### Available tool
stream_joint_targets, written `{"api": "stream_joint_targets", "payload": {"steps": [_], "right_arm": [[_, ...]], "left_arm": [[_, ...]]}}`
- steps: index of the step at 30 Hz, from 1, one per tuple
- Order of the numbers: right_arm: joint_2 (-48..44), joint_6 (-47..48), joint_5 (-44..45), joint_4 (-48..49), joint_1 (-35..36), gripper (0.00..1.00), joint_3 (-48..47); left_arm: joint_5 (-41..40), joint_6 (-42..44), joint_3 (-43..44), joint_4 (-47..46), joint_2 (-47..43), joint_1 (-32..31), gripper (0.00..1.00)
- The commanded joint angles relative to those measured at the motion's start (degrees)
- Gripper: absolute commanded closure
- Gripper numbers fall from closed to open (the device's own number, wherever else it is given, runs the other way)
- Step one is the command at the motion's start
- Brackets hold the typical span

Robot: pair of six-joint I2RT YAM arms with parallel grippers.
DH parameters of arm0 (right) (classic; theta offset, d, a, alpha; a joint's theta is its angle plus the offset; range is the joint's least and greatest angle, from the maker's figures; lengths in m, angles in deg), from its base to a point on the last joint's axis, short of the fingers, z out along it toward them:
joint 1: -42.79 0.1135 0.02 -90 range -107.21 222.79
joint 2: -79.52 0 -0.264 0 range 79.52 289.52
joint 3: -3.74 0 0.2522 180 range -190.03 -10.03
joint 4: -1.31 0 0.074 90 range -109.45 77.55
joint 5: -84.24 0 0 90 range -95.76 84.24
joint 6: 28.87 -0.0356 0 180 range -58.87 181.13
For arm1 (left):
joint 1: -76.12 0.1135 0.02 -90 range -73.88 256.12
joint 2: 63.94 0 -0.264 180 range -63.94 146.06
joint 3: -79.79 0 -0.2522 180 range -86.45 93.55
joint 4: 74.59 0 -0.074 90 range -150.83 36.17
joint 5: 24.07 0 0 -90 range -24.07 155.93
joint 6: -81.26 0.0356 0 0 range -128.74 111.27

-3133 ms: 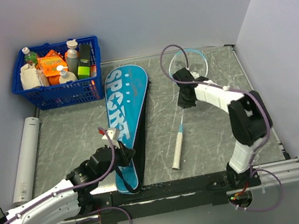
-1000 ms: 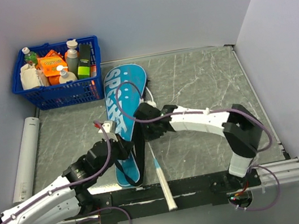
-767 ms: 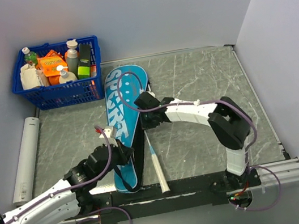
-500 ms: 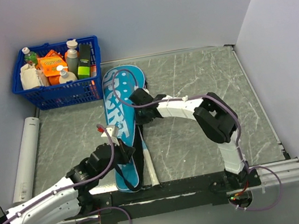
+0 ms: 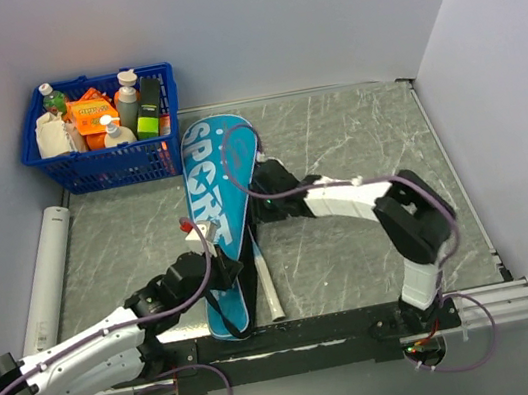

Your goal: Pack up the badminton gear

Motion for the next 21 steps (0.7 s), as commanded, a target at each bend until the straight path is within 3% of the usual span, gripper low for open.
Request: {"api": "stream_joint_targets", "payload": {"steps": [1,11,16,21], "right_arm": [[-10.71,1.7,-1.31,4.11,0.2,0.5,10.47],[-30.49,-3.56,-9.22,12.81,1.77,0.46,32.12],[-32.35,-7.43,-13.35,17.02,5.46,0.46,36.69],[-33.14,-10.51,-11.07,22.65,10.03,0.46,40.21]], "left_arm": [[1.81,0.39,2.71,-5.11,0.84,-0.43,0.99],[1.9,-0.05,2.71,-6.34,2.25,-0.35,0.99],[2.25,-0.05,3.15,-6.69,2.96,-0.43,0.99],[2.34,-0.31,2.89,-6.95,2.43,-0.35,0.99]]}}
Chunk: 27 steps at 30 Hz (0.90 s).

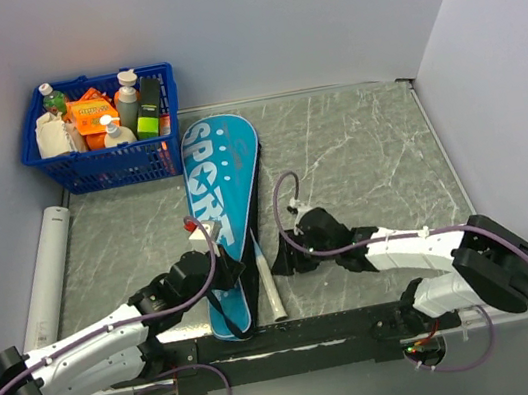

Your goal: Pack up the badminton gear

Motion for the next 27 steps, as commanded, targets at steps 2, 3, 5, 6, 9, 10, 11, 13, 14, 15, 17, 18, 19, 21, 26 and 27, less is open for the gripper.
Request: {"api": "stream_joint_targets", "payload": {"steps": [2,3,5,6,9,10,11,13,14,15,17,18,19,21,26,27], "right_arm": [[-0.79,-4.57,0.56,7.69,4.86,0.46,1.72],[-0.26,-4.75,0.65,8.38,5.22,0.46,1.72],[1.41,-5.71,0.39,9.7,5.83,0.47,1.98],[1.93,-6.07,0.39,10.93,6.44,0.48,2.07],[4.22,-7.21,-0.14,13.91,7.32,0.51,2.16],[5.09,-7.73,-0.23,14.45,7.42,0.53,2.08],[5.63,-7.83,-0.4,14.71,7.76,0.54,1.64],[7.38,-8.26,-0.49,15.24,8.38,0.57,0.94],[7.91,-8.27,-0.58,15.51,8.64,0.58,0.41],[9.05,-8.79,-0.58,15.77,9.17,0.58,0.14],[10.28,-9.41,-1.02,17.35,9.61,0.59,-0.38],[11.42,-10.19,-1.28,18.05,9.79,0.6,-0.56],[12.04,-10.55,-1.46,19.8,10.22,0.6,-0.65],[13.97,-11.6,-1.72,20.95,10.58,0.61,-1.52],[17.67,-13.36,-2.86,25.69,10.84,0.67,-3.37],[18.37,-13.45,-2.95,25.88,10.76,0.69,-3.81]], "left_arm": [[1.31,-0.79,2.51,-5.51,-0.59,-0.26,0.99],[1.4,-0.79,2.42,-5.51,-0.67,-0.26,0.99],[1.49,-0.79,2.42,-5.51,-0.76,-0.26,0.99],[1.4,-0.79,2.25,-5.42,-1.02,-0.26,0.99],[1.31,-0.79,2.25,-5.07,-1.46,-0.26,0.99],[1.22,-0.79,2.07,-4.98,-1.64,-0.26,0.99],[1.31,-0.71,2.16,-4.9,-1.73,-0.26,0.99],[1.14,-0.71,1.98,-4.46,-2.08,-0.26,0.99],[1.14,-0.62,1.98,-4.37,-2.26,-0.26,0.99],[1.22,-0.62,1.98,-4.28,-2.52,-0.26,0.99],[1.05,-0.62,1.72,-4.28,-2.78,-0.26,0.99],[1.22,-0.62,1.63,-4.19,-2.79,-0.26,0.99],[1.22,-0.7,1.54,-4.45,-2.79,-0.35,0.99],[1.49,-0.88,1.28,-4.72,-2.52,-0.26,0.99],[1.84,-1.14,0.49,-4.81,-2.78,-0.26,0.99],[1.84,-1.15,0.4,-4.63,-2.96,-0.26,0.99]]}}
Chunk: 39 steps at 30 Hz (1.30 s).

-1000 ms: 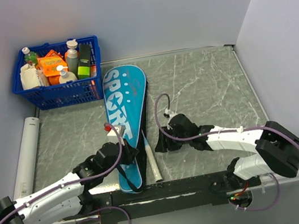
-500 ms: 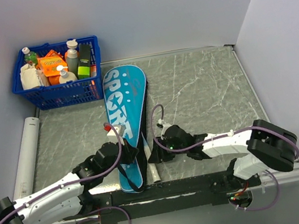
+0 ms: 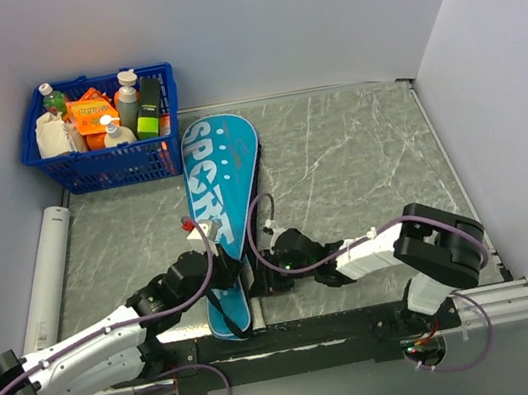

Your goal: Pack up the badminton gear

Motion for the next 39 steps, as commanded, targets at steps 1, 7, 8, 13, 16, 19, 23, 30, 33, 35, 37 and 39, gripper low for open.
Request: {"api": "stream_joint_targets", "payload": {"steps": [1,7,8,13,16,19,23,30,33,35,37,39], "right_arm": [[2.79,-1.65,-1.16,7.02,0.53,0.71,-3.83],[3.5,-1.04,-0.11,5.0,0.44,0.73,-6.82],[3.41,-0.6,0.24,4.3,0.53,0.73,-7.26],[4.2,0.2,0.86,2.27,0.53,0.74,-8.5],[5.34,-0.06,1.12,3.06,0.53,0.75,-7.89],[6.39,0.2,2.0,2.8,0.53,0.75,-8.14],[8.06,1.07,2.88,2.45,0.53,0.75,-8.94],[9.47,0.99,2.53,4.29,0.53,0.75,-9.03],[9.47,1.07,2.53,4.99,0.53,0.75,-8.68],[9.65,1.16,2.36,5.17,0.44,0.76,-8.67],[9.91,1.16,2.09,5.78,0.53,0.75,-8.67],[10.26,1.16,1.65,6.48,0.53,0.76,-8.59]], "left_arm": [[1.64,-1.04,0.07,-4.26,-1.71,-0.26,0.99],[1.56,-1.56,-1.77,-4.0,-3.03,-0.26,0.99],[1.47,-1.65,-1.95,-3.82,-3.03,-0.26,0.99],[-3.34,-2.26,-1.26,0.65,-2.68,-0.26,0.9],[-7.57,-4.46,1.29,7.4,-2.94,-0.26,0.65],[-11.97,-6.57,3.14,12.76,-4.0,-0.26,0.44],[-18.99,-11.92,4.55,19.98,-5.58,-0.35,0.32],[-32.53,-27.21,7.8,32.81,-1.2,-0.17,0.27],[-36.57,-36.52,8.68,39.32,2.41,0.27,0.41],[-37.99,-41.98,8.77,41.69,4.43,1.23,0.53],[-38.61,-45.66,8.6,43.81,5.49,2.37,0.75],[-37.91,-46.12,8.16,43.9,5.67,4.83,0.99]]}}
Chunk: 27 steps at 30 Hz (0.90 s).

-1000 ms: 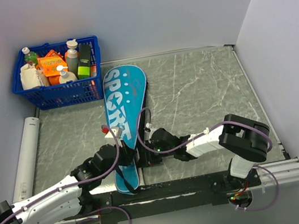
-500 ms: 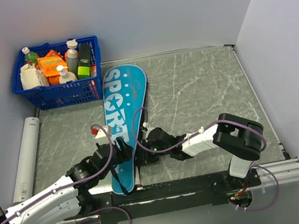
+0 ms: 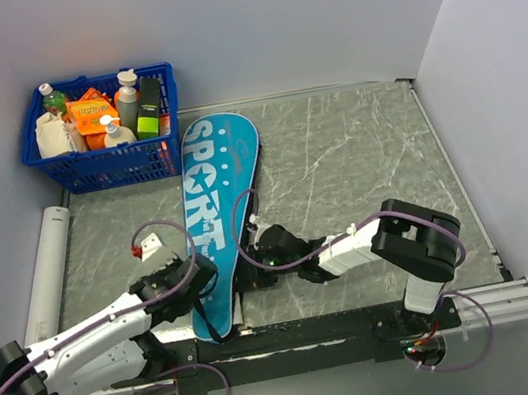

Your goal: Pack up the badminton gear

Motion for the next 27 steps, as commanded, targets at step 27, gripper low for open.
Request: {"api": "stream_joint_targets", "payload": {"steps": [27], "right_arm": [[4.39,1.21,0.95,5.82,-1.01,0.75,-1.75]], "left_arm": [[26.6,11.47,-4.98,-18.89,10.81,12.46,0.99]]}}
